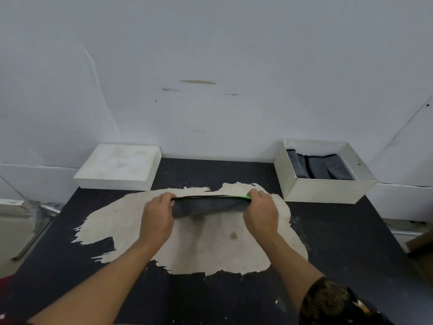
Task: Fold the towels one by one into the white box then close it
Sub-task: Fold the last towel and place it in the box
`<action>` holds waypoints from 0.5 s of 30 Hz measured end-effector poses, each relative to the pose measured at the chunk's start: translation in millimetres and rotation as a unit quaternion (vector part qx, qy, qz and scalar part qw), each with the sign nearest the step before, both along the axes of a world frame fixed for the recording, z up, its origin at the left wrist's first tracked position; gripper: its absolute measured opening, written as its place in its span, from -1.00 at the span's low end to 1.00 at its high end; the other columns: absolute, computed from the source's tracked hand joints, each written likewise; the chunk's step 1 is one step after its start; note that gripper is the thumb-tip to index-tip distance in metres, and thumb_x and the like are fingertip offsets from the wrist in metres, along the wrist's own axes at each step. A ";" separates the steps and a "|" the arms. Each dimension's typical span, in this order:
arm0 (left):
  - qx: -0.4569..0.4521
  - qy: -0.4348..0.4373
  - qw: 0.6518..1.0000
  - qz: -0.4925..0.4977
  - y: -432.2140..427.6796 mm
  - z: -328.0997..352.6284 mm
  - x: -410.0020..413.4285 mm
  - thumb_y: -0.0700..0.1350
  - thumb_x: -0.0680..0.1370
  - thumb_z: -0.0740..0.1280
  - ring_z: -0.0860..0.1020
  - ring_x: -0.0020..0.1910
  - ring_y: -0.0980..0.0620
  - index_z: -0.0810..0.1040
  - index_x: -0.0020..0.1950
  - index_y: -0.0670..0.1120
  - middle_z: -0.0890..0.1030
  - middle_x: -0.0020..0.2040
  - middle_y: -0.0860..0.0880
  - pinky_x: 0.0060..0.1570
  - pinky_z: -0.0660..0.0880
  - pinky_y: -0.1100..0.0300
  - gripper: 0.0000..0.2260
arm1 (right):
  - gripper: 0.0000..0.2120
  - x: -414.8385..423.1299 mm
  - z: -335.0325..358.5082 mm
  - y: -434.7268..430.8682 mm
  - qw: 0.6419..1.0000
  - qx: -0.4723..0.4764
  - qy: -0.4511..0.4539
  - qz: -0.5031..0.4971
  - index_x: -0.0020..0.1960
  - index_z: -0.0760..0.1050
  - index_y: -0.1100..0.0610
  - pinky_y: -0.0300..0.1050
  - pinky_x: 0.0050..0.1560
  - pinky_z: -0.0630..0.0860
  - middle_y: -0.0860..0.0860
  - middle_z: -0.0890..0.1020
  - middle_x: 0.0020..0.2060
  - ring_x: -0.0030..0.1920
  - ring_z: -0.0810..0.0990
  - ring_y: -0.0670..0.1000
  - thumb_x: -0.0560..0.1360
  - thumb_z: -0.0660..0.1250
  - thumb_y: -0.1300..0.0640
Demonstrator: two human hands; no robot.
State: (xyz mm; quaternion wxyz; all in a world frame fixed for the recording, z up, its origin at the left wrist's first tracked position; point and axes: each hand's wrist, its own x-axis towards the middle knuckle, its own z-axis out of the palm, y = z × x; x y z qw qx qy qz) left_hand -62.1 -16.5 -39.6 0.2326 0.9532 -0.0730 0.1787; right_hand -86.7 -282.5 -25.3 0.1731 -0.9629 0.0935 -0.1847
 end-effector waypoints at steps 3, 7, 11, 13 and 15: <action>0.076 -0.082 0.989 -0.099 10.2 3.0 -7.5 -0.15 0.61 0.14 0.49 -0.16 -0.06 0.55 0.06 -0.12 0.56 -0.11 -0.02 -0.16 0.36 0.09 -0.80 | -0.86 -12.8 0.3 -16.5 0.991 -0.010 -0.124 0.040 -0.19 0.51 0.18 -0.03 -0.23 0.40 0.06 0.54 -0.25 -0.20 0.44 0.11 0.29 0.29 0.35; 0.187 -0.052 0.958 -0.210 26.8 -49.7 -44.4 -0.11 0.51 0.33 0.45 -0.14 -0.02 0.60 0.02 -0.06 0.52 -0.11 0.02 -0.16 0.28 0.13 -0.88 | -0.84 -58.4 -48.5 -28.3 0.999 -0.017 -0.012 0.040 -0.18 0.55 0.14 0.00 -0.21 0.44 0.02 0.54 -0.22 -0.17 0.45 0.09 0.26 0.36 0.31; 0.202 0.097 0.950 -0.217 31.7 -101.5 -93.0 -0.20 0.31 0.54 0.45 -0.11 0.06 0.64 -0.07 0.06 0.51 -0.12 0.10 -0.11 0.33 0.17 -0.73 | -0.71 -104.9 -90.9 -28.8 0.969 -0.048 0.238 0.048 0.07 0.58 0.07 0.00 0.11 0.39 0.02 0.49 0.11 0.14 0.41 0.11 0.37 0.30 0.23; 0.207 0.148 0.948 -0.189 33.5 -114.6 -110.5 -0.19 0.29 0.53 0.45 -0.12 0.09 0.63 -0.14 0.09 0.51 -0.14 0.14 -0.12 0.40 0.18 -0.75 | -0.69 -115.3 -97.2 -28.5 0.941 -0.057 0.325 0.070 0.13 0.54 0.05 0.00 0.26 0.37 0.03 0.37 0.21 0.24 0.33 0.10 0.40 0.30 0.17; 0.213 0.183 0.945 -0.166 32.8 -117.8 -119.3 -0.20 0.27 0.50 0.45 -0.12 0.10 0.61 -0.17 0.09 0.51 -0.15 0.15 -0.10 0.42 0.18 -0.76 | -0.71 -116.5 -97.2 -27.5 0.936 -0.066 0.336 0.083 0.13 0.52 0.06 0.00 0.27 0.38 0.04 0.34 0.21 0.24 0.33 0.10 0.41 0.33 0.13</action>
